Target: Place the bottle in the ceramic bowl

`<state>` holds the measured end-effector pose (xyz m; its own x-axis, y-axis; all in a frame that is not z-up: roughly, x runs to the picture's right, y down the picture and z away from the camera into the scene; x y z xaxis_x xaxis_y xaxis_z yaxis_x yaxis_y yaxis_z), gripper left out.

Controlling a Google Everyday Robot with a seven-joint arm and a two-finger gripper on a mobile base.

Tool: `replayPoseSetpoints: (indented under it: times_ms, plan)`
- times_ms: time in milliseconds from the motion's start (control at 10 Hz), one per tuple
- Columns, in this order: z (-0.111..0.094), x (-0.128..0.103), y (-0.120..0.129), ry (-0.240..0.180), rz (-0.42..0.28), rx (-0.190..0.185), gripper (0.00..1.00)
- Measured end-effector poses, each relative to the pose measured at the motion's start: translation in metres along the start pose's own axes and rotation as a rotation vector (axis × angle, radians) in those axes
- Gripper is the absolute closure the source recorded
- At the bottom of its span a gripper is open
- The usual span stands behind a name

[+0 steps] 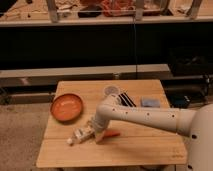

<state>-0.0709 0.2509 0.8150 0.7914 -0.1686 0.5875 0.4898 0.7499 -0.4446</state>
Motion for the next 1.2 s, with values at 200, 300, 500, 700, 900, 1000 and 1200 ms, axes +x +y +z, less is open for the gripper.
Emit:
replayPoseSetpoints:
  times_ms: [200, 300, 500, 700, 900, 1000, 1200]
  plan:
    - [0.0012, -0.0011, -0.0008, 0.001, -0.006, -0.006, 0.93]
    - [0.0012, -0.0008, -0.0009, 0.001, -0.007, -0.006, 0.99]
    - [0.001, -0.0002, -0.0005, 0.002, -0.007, -0.006, 1.0]
    - [0.0009, 0.0002, -0.0003, 0.002, -0.006, -0.006, 1.0]
    - [0.0008, 0.0004, -0.0002, 0.003, -0.006, -0.006, 1.0]
    - [0.0007, 0.0006, -0.0002, 0.003, -0.006, -0.006, 1.0]
    - [0.0003, 0.0026, -0.0012, 0.008, -0.008, -0.002, 1.0]
